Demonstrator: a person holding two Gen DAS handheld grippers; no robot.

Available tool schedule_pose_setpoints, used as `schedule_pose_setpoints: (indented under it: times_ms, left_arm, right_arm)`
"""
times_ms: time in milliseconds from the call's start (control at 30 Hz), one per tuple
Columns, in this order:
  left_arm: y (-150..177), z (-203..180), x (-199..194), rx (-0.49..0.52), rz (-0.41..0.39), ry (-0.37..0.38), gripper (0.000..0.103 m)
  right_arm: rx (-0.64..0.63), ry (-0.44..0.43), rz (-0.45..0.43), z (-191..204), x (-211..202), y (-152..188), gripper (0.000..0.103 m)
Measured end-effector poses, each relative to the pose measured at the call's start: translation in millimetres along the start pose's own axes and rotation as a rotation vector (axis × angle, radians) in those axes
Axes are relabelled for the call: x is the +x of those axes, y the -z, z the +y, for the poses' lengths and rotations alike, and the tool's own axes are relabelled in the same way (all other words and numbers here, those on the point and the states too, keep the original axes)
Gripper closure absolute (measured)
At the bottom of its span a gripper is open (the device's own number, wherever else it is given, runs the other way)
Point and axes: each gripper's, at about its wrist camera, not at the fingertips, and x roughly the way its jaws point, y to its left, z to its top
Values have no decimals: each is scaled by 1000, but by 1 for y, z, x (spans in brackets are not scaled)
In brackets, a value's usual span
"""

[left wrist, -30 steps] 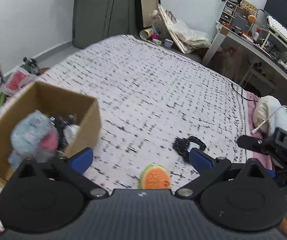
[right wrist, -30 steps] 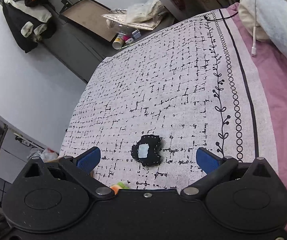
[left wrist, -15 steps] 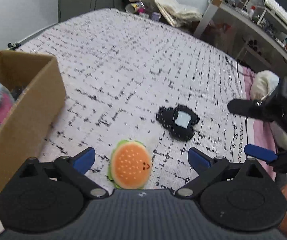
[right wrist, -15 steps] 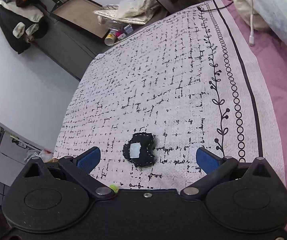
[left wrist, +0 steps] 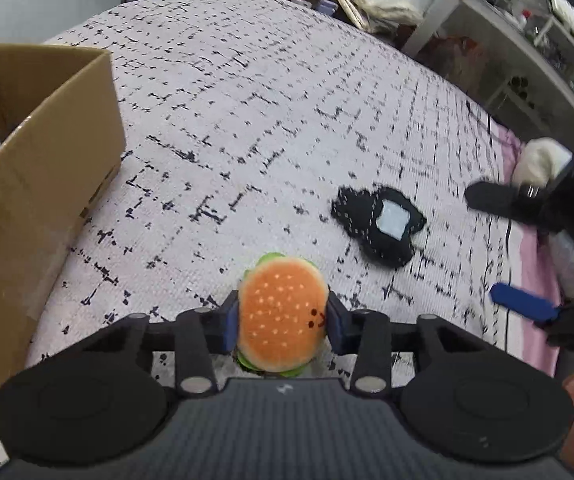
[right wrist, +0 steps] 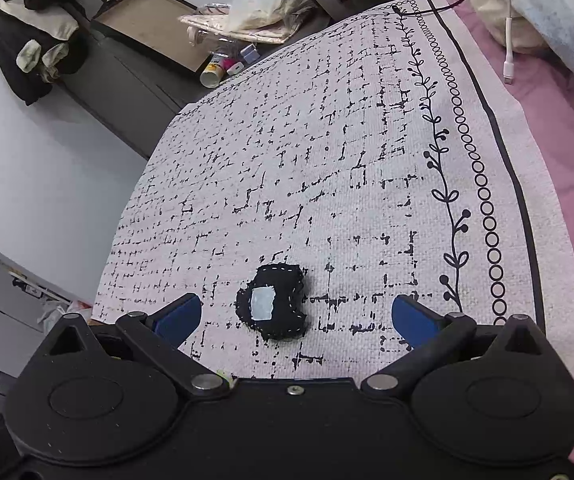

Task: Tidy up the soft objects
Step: 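Close left gripper on the burger plush while right gripper closes on the black cushion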

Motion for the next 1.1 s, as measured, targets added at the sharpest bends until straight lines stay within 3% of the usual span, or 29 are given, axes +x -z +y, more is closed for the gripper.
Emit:
schedule_pose_setpoints:
  times_ms: [267,667,900,1067,1100]
  left_arm:
    - [-9,14,-15,-27,-59,26,63]
    - [-15,32,-24,-61,-81,86,63]
    - [-16,46,-26,-95,-80,90,63]
    - [-17,49,-31,-99,-83,95,63]
    - [-17,49,-32,-98,-83,95,63]
  right_arm:
    - [-36,0,-2,7,11,9,2]
    - [-84,32,-16,15,32,18,13]
    - [-117,53,-62,21,42,18,28]
    - [-185,71,-64,30,49,21,31]
    - [-201,75,-62,32,50,22,37]
